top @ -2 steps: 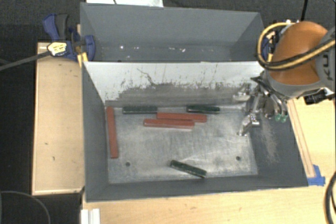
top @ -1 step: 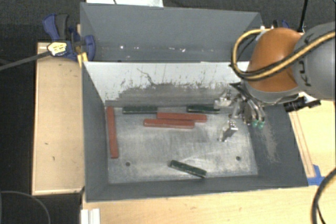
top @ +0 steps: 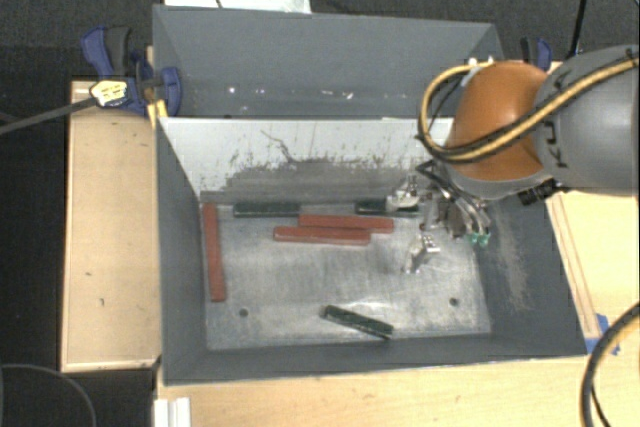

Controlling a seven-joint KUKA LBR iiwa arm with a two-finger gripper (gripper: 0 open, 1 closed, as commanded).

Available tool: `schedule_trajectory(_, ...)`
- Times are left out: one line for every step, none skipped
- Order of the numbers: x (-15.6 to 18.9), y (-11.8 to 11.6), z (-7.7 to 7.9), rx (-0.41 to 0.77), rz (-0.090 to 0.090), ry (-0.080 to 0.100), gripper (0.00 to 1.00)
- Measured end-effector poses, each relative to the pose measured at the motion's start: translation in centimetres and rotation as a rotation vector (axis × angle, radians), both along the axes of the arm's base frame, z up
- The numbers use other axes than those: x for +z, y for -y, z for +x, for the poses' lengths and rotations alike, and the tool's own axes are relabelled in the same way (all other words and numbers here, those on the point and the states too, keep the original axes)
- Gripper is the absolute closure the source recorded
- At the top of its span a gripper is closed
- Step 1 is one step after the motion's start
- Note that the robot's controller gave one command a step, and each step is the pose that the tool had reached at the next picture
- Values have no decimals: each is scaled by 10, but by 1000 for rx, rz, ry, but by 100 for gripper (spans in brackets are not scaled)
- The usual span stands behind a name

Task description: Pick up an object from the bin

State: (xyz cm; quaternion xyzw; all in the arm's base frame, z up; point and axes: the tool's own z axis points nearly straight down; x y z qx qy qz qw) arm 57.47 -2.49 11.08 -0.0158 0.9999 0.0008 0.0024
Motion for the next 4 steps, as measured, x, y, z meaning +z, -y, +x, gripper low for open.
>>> schedule_trajectory(-17,3,3,213,-2,-4,0)
schedule_trajectory(-35,-30,8,18,-1,6,100)
schedule_trajectory(-35,-30,8,19,-1,6,100)
schedule_trajectory(143,-57,6,110,-2,8,100)
